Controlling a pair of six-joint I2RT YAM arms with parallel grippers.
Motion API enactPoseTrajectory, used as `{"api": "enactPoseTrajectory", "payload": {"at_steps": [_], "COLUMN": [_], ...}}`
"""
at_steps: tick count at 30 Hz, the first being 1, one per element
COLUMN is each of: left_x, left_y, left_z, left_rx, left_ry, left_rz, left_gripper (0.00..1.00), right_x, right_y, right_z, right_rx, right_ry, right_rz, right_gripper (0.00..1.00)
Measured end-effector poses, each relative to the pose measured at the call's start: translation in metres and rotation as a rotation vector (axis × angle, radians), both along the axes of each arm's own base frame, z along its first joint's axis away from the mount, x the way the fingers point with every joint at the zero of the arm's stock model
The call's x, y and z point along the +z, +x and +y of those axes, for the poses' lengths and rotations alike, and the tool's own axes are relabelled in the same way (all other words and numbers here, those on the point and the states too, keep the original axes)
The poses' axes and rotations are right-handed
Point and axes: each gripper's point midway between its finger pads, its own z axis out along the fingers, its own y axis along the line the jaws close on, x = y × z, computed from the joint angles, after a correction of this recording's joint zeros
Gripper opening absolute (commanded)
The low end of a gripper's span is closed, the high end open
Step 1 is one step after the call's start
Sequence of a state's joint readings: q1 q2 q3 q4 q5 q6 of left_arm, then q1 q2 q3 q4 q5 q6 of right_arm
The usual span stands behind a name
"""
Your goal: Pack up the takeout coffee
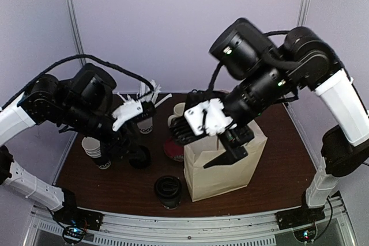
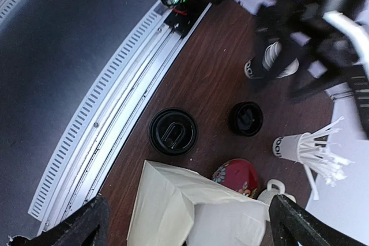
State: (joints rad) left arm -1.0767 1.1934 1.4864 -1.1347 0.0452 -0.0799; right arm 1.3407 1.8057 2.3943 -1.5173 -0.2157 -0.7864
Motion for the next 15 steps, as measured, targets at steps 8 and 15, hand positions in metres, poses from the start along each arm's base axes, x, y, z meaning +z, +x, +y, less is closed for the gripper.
{"api": "enactPoseTrajectory", "payload": {"at_steps": [8,15], "left_x": [-0.09,-0.117], "left_y": [-0.05,-0.045], "left_z": [-0.047,-0.053], "left_rx": [-0.234,-0.234], "left_ry": [0.303,0.343], "left_rz": [0.057,0.007], "left_gripper": [0.98,0.98], "right_x": [0.084,0.067], "right_y": [0.061,0.095], "right_z": [-0.075,-0.116], "right_rx": [-0.138,-0.308], "right_ry": [0.23,0.206], "right_rz": [-0.019,0.064], "right_gripper": [1.0,0.99]}}
